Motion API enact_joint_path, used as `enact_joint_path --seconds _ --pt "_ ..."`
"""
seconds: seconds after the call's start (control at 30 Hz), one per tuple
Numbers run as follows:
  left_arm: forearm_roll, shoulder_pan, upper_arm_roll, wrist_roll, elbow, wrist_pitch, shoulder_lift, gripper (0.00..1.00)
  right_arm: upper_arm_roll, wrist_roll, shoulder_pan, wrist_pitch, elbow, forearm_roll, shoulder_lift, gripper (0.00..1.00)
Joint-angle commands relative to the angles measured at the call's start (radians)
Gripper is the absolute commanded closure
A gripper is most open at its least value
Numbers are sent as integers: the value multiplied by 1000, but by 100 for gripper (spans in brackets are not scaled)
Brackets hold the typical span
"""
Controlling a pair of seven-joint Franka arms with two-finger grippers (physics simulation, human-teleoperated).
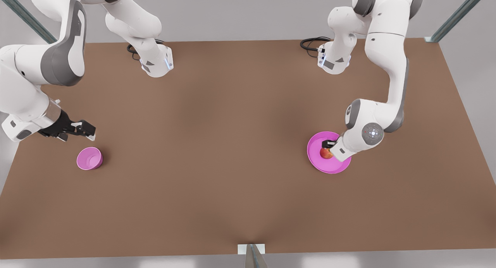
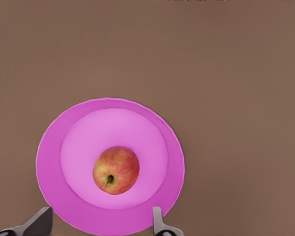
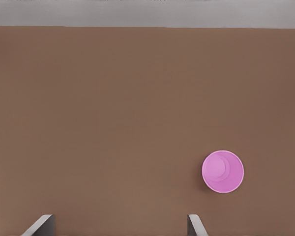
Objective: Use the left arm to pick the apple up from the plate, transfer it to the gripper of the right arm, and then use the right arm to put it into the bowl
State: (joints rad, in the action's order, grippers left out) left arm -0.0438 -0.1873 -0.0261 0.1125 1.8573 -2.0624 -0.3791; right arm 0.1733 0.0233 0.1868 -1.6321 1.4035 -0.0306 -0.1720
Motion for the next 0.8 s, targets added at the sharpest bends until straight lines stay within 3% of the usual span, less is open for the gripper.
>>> enact_joint_path --seconds 0.0,0.27,0.47,0.77 --pt "-1 6 0 251 40 -278 -17 0 2 -59 -1 -6 -3 0 0 0" --pt "-1 -3 0 251 229 -495 -41 0 37 -80 -18 -8 2 3 -20 0" --pt "-1 -3 0 251 249 -498 -72 0 38 -80 -18 -3 2 3 -20 0" --pt "-1 0 0 251 250 -498 -95 13 38 -75 -17 0 2 3 -20 0"
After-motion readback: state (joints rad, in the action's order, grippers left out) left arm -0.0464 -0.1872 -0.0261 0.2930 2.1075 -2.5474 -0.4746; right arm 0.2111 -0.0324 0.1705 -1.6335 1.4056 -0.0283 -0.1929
